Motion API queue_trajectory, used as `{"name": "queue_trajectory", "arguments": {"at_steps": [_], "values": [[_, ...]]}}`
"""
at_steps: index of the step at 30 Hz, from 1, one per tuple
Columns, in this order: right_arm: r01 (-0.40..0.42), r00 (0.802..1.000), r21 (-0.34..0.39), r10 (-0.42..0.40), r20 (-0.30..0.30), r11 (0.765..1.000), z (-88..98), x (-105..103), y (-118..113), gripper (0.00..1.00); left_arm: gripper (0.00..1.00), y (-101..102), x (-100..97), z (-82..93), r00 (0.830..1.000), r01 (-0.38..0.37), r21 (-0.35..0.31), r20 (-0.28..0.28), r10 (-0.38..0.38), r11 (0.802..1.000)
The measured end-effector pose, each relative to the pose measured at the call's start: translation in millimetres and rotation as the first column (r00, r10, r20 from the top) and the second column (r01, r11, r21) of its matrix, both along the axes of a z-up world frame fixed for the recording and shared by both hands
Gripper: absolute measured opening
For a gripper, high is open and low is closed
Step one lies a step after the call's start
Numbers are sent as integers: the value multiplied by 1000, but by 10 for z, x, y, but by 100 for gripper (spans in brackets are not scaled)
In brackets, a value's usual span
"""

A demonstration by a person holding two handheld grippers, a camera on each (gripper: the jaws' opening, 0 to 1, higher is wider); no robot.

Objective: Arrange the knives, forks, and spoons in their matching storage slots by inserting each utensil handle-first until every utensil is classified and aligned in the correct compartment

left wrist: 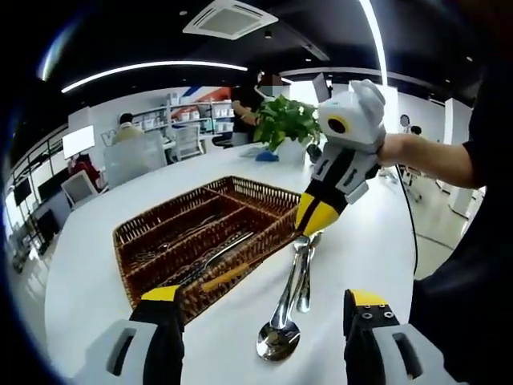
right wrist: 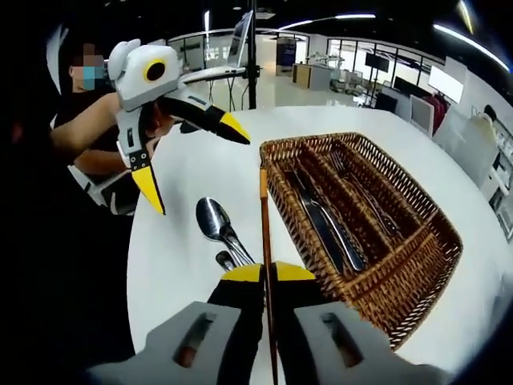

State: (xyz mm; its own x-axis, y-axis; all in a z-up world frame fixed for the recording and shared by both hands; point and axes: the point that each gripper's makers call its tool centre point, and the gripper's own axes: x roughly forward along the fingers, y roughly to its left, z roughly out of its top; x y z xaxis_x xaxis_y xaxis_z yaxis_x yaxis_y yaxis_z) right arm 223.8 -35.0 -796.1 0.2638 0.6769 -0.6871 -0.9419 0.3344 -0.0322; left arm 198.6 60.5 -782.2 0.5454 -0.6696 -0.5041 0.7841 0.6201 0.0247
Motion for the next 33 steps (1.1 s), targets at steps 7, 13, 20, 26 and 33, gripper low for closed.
{"name": "queue_trajectory", "arguments": {"at_steps": [7,13,20,26,33], "values": [[19,999,19,-20,35,1000,149,111,-9,0,96,105,46,33,998,-61,-26,1,61,998],[37,998,27,-38,57,999,236,219,-18,0,100,156,64,53,996,-86,-41,-4,86,995],[73,994,39,-76,74,997,295,354,-36,0,100,181,109,125,992,-123,-87,-9,123,989],[128,988,70,-134,77,989,328,482,-89,0,100,182,112,134,992,-128,-95,-10,128,987],[206,975,72,-211,66,976,308,618,-209,0,100,192,118,132,991,-136,-101,-10,135,986]]}}
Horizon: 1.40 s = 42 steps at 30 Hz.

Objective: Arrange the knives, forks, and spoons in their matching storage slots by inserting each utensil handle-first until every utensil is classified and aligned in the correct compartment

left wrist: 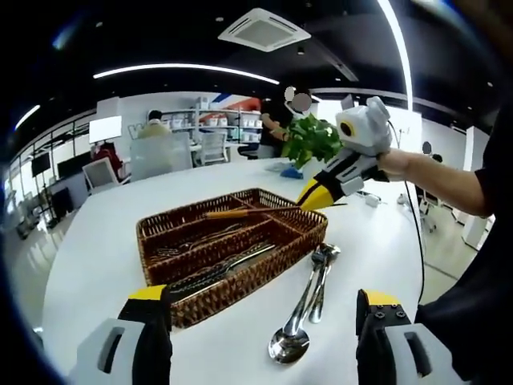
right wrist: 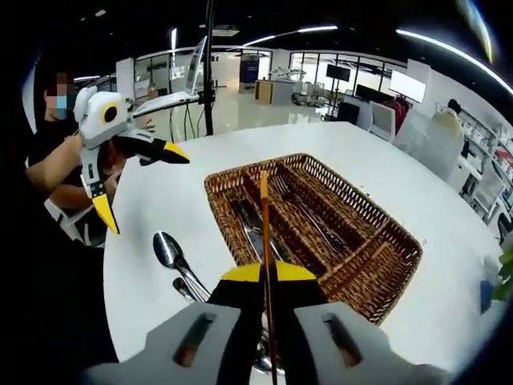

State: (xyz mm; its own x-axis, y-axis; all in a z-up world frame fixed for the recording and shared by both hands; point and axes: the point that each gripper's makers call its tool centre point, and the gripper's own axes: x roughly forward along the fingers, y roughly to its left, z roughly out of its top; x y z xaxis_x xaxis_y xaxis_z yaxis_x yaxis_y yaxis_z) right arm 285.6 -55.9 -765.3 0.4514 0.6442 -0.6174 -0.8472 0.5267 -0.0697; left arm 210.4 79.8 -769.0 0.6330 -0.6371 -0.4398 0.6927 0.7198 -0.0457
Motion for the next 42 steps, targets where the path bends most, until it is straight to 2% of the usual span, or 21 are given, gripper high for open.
{"name": "queue_trajectory", "arguments": {"at_steps": [6,10,21,24,25,26,27,30,35,37,42], "values": [[108,994,7,-108,3,994,-13,183,-162,0,100,23,6,2,1000,-7,-5,0,7,1000],[203,979,19,-203,-4,979,-33,330,-276,0,100,52,10,2,1000,-16,-8,0,16,1000],[383,924,41,-383,-4,923,-58,642,-458,0,100,89,9,-6,1000,-22,-15,2,22,1000],[417,909,54,-417,-19,907,-98,710,-474,0,100,92,8,4,1000,-24,-21,5,24,999],[416,909,42,-415,-41,908,-181,708,-467,0,100,89,7,10,1000,-25,-26,7,25,999],[445,895,36,-445,-11,895,-209,804,-537,0,100,87,7,12,1000,-25,-30,8,25,999],[443,896,31,-442,-26,896,-256,826,-537,0,100,86,7,11,1000,-25,-31,8,25,999],[449,894,24,-448,-20,893,-299,865,-562,0,100,86,-4,2,1000,-24,-31,8,24,999],[452,892,33,-451,-29,892,-277,808,-578,0,100,146,-16,-14,999,-31,-32,6,31,999],[448,894,34,-446,-40,894,-284,780,-564,0,100,159,-11,-22,999,-35,-30,3,35,999],[423,906,28,-422,-15,906,-293,750,-540,0,100,179,4,-18,999,-39,-31,6,39,999]]}}
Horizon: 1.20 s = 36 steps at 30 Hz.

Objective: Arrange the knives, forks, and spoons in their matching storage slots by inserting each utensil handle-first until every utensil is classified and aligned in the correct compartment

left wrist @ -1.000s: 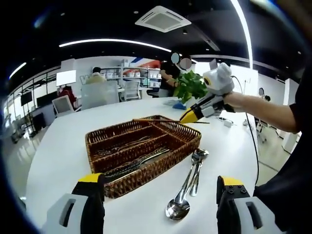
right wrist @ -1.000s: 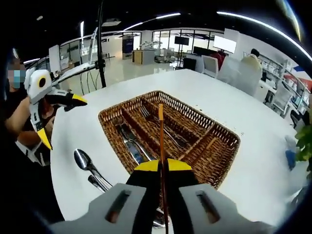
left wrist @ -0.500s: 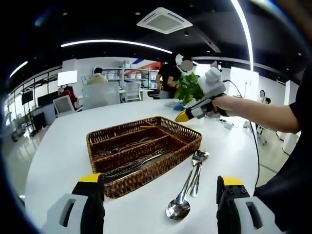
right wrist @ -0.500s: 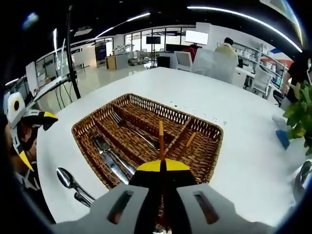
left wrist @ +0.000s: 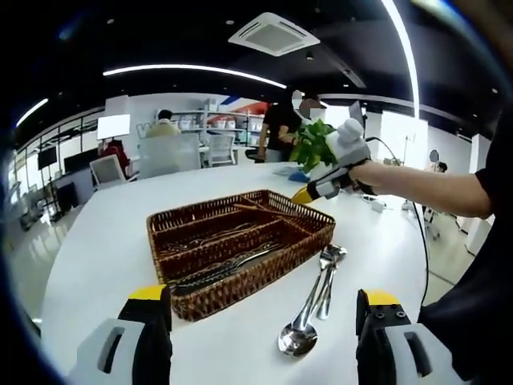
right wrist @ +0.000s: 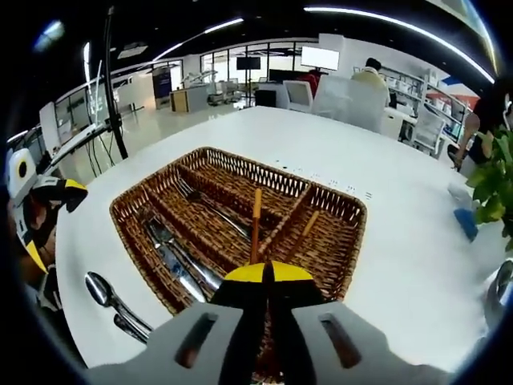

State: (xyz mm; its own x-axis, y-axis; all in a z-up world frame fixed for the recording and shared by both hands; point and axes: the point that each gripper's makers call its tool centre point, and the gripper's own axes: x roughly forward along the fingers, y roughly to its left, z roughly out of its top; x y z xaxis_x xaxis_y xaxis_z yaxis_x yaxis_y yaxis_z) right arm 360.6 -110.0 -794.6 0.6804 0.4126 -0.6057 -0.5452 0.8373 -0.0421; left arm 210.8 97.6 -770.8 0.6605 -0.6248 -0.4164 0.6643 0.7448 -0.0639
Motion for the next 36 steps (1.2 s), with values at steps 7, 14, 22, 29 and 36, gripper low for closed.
{"name": "queue_trajectory", "arguments": {"at_steps": [7,14,22,29,36], "values": [[-17,1000,-10,17,-15,1000,-61,-25,9,7,100,-11,9,5,1000,2,2,0,-2,1000],[-30,999,1,30,-44,1000,-149,-63,87,9,100,-11,-11,-25,1000,4,12,-9,-4,1000],[-39,997,-9,39,-70,999,-258,-42,142,11,100,14,-41,-58,1000,1,17,-17,0,1000],[-29,993,6,30,-112,1000,-375,-47,147,7,98,50,-51,-77,1000,-5,23,-25,6,1000],[-4,994,28,7,-108,1000,-352,-46,143,3,98,54,-49,-82,1000,-5,26,-28,5,1000]]}}
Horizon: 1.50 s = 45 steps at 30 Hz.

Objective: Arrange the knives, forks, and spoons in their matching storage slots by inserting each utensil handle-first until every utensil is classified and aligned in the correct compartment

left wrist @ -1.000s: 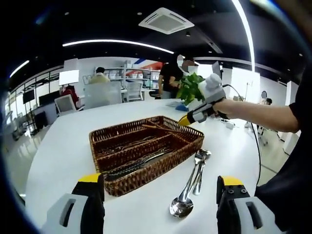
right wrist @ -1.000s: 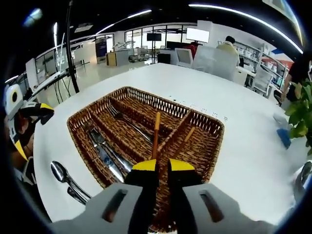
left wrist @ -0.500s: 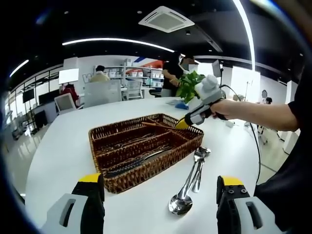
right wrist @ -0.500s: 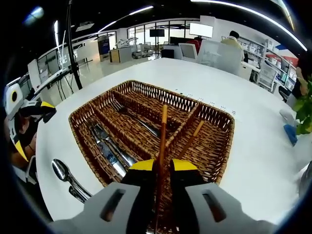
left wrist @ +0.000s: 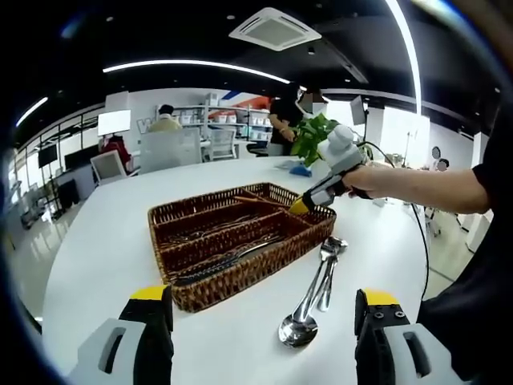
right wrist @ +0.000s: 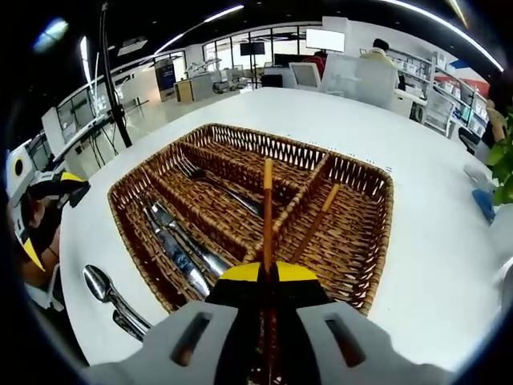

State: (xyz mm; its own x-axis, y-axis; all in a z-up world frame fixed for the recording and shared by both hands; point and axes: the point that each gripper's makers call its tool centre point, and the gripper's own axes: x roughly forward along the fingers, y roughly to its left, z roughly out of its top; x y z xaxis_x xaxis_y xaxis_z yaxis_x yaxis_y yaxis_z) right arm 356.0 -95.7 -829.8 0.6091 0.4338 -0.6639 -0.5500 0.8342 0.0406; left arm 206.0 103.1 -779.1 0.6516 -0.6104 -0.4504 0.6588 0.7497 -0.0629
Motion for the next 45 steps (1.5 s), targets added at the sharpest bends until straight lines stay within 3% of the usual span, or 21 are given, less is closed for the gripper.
{"name": "queue_trajectory", "arguments": {"at_steps": [7,17,30,37,40,45], "values": [[69,996,40,-71,52,997,185,91,-61,2,98,-4,12,19,1000,2,1,6,-2,1000],[170,981,79,-177,85,982,297,162,-236,2,98,1,-7,31,1000,3,-4,10,-3,1000],[339,937,128,-346,40,932,196,171,-493,2,98,15,-8,49,1000,3,-11,18,-3,1000],[395,917,136,-398,-6,908,91,233,-482,2,98,16,-18,50,1000,4,-12,19,-4,1000],[441,897,180,-440,-48,879,56,261,-452,2,98,41,-23,46,1000,2,-10,18,-1,1000],[478,878,178,-474,-70,860,-16,275,-422,2,98,55,-19,47,1000,0,-8,20,0,1000]]}}
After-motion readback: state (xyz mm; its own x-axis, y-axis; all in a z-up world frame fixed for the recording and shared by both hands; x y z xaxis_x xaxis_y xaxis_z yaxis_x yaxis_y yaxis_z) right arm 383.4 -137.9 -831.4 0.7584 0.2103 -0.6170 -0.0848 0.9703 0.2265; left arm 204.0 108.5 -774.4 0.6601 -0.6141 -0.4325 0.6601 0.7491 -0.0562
